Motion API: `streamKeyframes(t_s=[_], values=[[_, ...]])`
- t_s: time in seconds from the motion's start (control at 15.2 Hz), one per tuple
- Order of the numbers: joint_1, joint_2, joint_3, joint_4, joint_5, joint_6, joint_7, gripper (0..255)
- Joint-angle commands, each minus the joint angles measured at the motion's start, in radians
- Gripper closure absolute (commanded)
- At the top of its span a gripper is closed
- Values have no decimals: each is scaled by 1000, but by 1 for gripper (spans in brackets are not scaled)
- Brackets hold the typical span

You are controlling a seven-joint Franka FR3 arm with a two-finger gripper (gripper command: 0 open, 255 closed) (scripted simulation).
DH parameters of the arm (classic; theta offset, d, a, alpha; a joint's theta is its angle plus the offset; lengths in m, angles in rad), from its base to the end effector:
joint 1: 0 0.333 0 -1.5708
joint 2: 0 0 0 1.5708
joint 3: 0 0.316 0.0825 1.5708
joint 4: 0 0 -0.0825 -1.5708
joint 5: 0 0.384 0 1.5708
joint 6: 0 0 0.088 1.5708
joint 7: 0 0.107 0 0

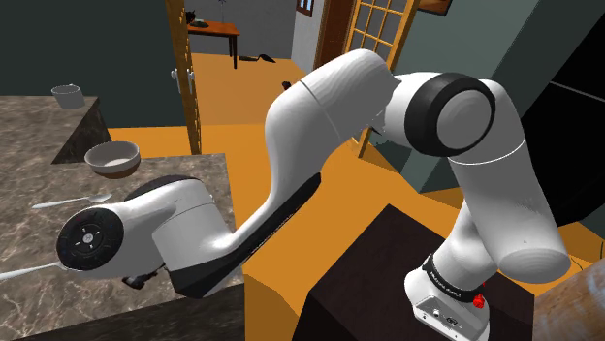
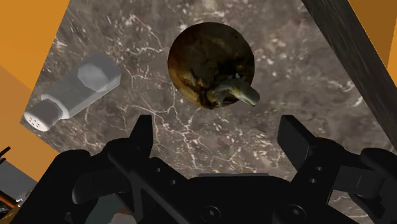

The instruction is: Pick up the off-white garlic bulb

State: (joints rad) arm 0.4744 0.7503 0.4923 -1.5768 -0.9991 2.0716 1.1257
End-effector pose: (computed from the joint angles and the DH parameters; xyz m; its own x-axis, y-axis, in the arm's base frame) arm 0.4666 0.5130 0.2301 0.8871 0.3474 0.3039 0.2217 -0.8982 0.3796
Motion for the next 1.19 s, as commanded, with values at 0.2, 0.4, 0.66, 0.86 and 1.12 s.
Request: streamKeyframes(t_s=[0.2, 0.4, 0.66, 0.86, 1.12], values=[[10, 40, -18, 5, -27, 27, 27, 0], [10, 42, -18, 10, -26, 26, 24, 255], [10, 42, -18, 9, -26, 26, 25, 255], [10, 43, -18, 10, -26, 26, 24, 255], [3, 14, -7, 0, -11, 11, 11, 255]])
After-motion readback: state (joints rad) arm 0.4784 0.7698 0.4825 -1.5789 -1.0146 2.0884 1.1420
